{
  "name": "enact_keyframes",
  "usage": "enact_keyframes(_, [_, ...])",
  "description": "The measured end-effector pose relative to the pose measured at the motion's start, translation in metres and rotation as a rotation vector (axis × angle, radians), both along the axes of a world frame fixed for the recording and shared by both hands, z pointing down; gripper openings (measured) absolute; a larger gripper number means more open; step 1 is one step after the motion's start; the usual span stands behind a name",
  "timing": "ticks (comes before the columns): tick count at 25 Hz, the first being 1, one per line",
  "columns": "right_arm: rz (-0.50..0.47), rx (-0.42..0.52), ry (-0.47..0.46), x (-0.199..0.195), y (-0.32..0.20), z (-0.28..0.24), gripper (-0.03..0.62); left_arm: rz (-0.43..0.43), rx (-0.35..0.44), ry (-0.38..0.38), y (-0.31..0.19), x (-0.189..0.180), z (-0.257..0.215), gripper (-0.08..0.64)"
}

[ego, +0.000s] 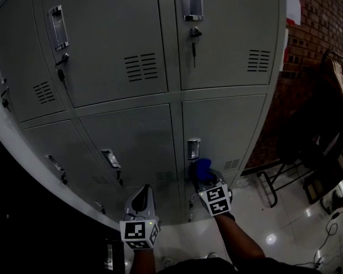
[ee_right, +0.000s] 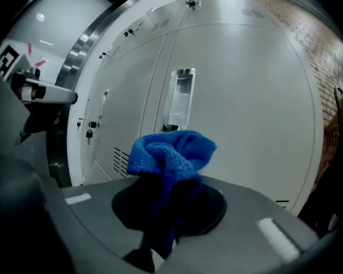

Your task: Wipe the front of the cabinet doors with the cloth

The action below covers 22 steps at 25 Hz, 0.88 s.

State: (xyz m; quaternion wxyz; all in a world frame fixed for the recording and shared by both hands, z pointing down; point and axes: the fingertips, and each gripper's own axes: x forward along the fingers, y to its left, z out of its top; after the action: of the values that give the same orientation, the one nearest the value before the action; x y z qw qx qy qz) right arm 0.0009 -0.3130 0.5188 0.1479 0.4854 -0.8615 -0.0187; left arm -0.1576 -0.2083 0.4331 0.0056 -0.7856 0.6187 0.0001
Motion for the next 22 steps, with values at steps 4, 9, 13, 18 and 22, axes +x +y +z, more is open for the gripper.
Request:
enact_keyframes(4, [0.019, 0.066, -0.014, 0.023, 0.016, -0.030, 0.060, 0.029, 0.002, -0.002, 0.001, 0.013, 0.000, 0.014])
enact_keyframes(9, [0.006, 0.153, -0.053, 0.044, 0.036, -0.084, 0.060, 0.043, 0.006, -0.006, 0.000, 0.021, -0.002, 0.014])
enact_keyframes(13, [-0.013, 0.217, -0.077, 0.049, 0.057, -0.119, 0.060, 0.056, 0.018, -0.007, 0.002, 0.029, -0.011, 0.014])
enact_keyframes(18, [0.024, 0.273, -0.130, 0.052, 0.077, -0.135, 0.058, 0.093, 0.032, -0.013, 0.005, 0.042, -0.019, 0.014])
enact_keyframes(22, [0.011, 0.241, -0.144, 0.039, 0.084, -0.118, 0.057, 0.097, 0.042, -0.014, 0.006, 0.046, -0.027, 0.014])
